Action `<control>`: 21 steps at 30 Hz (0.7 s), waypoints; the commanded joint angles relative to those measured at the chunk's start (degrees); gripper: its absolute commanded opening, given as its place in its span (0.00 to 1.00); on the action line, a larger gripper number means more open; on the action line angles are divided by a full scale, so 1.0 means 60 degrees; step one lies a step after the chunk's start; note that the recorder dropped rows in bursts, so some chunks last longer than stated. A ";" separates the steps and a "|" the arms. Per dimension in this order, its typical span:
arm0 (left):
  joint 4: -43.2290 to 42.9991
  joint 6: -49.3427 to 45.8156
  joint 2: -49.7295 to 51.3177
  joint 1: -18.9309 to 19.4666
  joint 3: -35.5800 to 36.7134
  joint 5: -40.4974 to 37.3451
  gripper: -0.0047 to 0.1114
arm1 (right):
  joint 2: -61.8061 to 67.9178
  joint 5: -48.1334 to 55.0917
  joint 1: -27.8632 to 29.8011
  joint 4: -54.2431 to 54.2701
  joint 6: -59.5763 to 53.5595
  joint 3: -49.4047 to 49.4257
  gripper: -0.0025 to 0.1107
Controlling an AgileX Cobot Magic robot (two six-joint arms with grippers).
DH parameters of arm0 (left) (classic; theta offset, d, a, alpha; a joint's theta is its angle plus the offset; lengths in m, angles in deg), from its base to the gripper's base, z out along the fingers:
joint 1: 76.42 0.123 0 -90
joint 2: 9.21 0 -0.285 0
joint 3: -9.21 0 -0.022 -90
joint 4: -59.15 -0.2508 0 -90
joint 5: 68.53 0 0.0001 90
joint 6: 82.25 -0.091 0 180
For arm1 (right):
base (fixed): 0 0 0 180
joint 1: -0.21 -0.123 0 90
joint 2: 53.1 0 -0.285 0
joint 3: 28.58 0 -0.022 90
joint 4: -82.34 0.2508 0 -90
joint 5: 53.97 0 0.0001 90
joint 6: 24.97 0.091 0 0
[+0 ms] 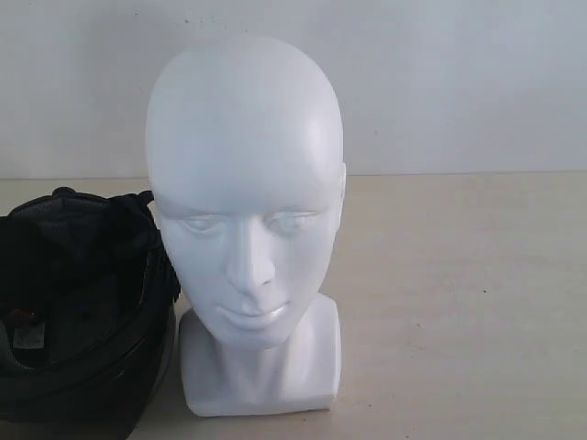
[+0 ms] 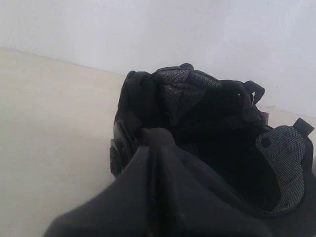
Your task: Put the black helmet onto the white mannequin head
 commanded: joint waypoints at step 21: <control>0.0602 -0.0321 -0.0036 -0.0043 -0.1026 -0.0002 0.08 | -0.0075 -0.0062 0.0034 0.0019 -0.0037 0.0003 0.02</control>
